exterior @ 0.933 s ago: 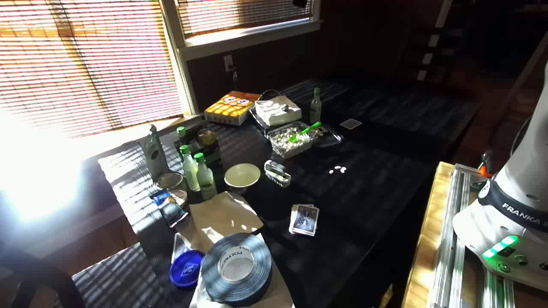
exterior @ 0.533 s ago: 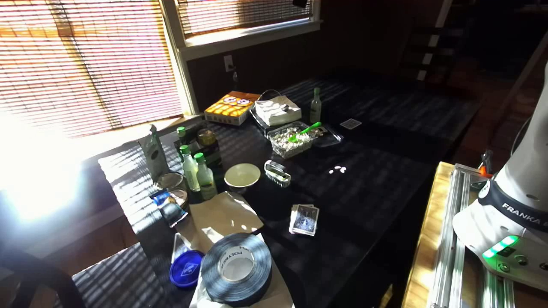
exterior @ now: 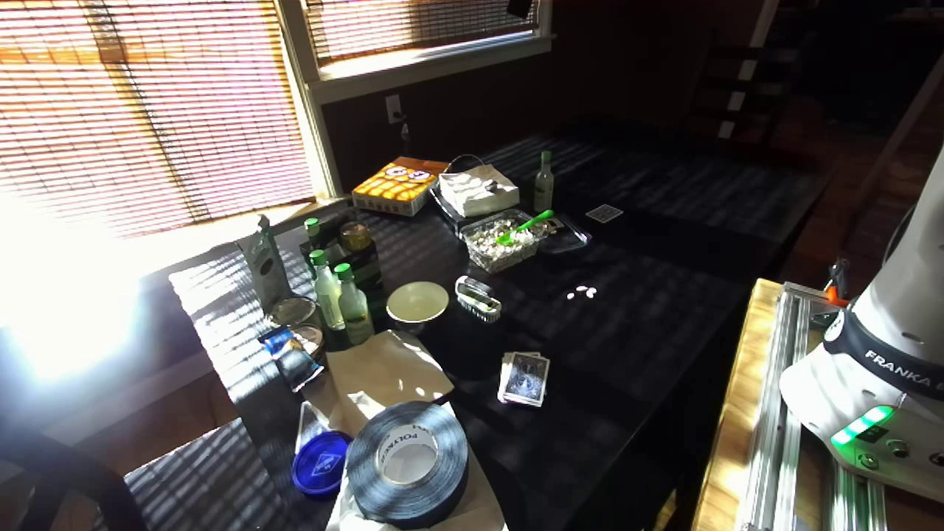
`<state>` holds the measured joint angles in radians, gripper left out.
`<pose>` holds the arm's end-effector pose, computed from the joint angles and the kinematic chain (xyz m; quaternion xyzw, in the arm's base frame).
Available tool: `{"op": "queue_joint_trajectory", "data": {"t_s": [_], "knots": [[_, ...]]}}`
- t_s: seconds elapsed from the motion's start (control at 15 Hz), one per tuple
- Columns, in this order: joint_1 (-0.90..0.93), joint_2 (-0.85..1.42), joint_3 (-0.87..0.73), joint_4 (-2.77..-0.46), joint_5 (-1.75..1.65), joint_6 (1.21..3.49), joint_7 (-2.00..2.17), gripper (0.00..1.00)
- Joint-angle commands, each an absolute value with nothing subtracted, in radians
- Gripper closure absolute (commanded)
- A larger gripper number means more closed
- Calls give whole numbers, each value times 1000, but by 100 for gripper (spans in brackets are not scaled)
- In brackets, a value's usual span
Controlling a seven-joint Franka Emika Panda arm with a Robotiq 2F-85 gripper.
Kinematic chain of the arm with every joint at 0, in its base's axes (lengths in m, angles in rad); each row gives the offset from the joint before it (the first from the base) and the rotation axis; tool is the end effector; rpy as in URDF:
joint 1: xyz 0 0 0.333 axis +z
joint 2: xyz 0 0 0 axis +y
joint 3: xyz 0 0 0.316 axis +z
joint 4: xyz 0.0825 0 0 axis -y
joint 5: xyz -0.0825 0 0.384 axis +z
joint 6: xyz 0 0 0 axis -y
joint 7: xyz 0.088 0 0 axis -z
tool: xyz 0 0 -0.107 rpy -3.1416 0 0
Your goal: Use the spoon to pick up contents from the container and put them inside the bowl
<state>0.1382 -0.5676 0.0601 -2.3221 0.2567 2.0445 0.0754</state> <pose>0.3964 0.0981 0.5783 -0.9839 -0.0168 -0.1284 0.1233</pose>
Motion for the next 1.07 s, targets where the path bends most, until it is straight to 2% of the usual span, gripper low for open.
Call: {"op": "queue_joint_trajectory", "data": {"t_s": [0.0, 0.4, 0.67, 0.87, 0.93, 1.0], "knots": [[38, -542, 42, -2403, 233, 2149, 145, 0], [-89, -456, -56, -2604, 273, 2315, 177, 0], [-100, -324, -218, -2695, 398, 2399, 22, 0], [-91, -252, -326, -2688, 546, 2346, -118, 0], [-115, -296, -271, -2705, 466, 2365, -47, 0], [-119, -274, -295, -2705, 498, 2363, -86, 0]]}}
